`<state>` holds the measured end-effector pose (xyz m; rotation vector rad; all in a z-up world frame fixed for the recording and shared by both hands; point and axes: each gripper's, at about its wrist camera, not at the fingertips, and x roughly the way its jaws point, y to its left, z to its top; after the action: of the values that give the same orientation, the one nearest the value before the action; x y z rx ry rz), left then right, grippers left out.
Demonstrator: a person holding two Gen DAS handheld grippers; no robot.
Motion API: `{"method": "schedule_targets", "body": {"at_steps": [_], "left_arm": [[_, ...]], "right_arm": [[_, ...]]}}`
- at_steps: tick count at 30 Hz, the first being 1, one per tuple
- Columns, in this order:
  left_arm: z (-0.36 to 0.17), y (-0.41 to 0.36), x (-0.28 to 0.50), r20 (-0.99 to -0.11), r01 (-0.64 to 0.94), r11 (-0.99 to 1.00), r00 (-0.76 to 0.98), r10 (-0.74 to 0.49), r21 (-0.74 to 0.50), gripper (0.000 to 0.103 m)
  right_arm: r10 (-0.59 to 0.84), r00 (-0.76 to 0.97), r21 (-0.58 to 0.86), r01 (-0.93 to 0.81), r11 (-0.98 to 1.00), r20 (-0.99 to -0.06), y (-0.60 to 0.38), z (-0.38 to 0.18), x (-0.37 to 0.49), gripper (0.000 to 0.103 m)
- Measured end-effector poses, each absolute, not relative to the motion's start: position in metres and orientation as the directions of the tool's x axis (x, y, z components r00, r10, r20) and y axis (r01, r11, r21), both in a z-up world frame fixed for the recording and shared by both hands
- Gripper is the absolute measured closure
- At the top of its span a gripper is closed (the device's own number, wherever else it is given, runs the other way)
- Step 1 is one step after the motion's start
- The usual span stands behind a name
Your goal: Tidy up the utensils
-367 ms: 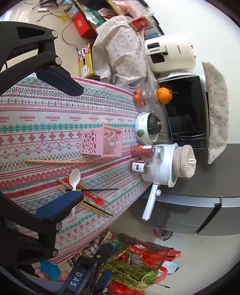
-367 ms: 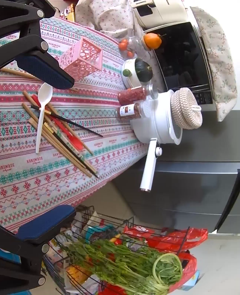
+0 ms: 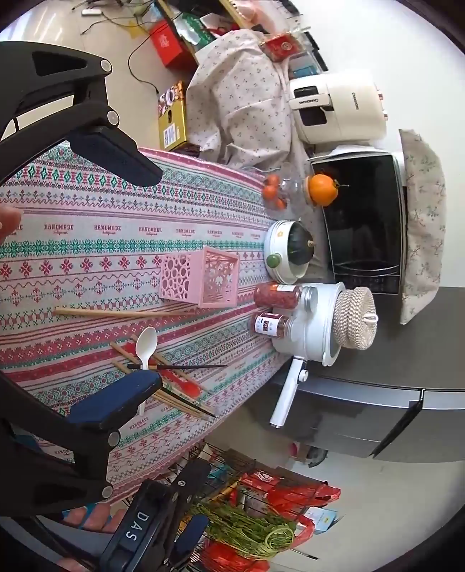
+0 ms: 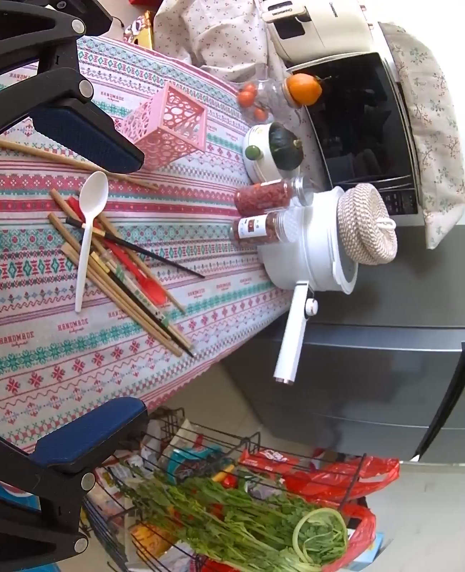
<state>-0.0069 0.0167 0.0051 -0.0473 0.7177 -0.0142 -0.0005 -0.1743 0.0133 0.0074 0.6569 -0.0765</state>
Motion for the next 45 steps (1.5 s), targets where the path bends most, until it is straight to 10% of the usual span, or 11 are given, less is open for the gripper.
{"method": "schedule_targets", "body": {"at_steps": [45], "left_arm": [[-0.007,0.017,-0.008,-0.683,-0.032,0.996,0.729,-0.037,-0.088,0.0]], "right_arm": [[-0.04,0.746,0.005,0.059,0.998,-0.664,-0.179,0.006,0.007,0.0]]}}
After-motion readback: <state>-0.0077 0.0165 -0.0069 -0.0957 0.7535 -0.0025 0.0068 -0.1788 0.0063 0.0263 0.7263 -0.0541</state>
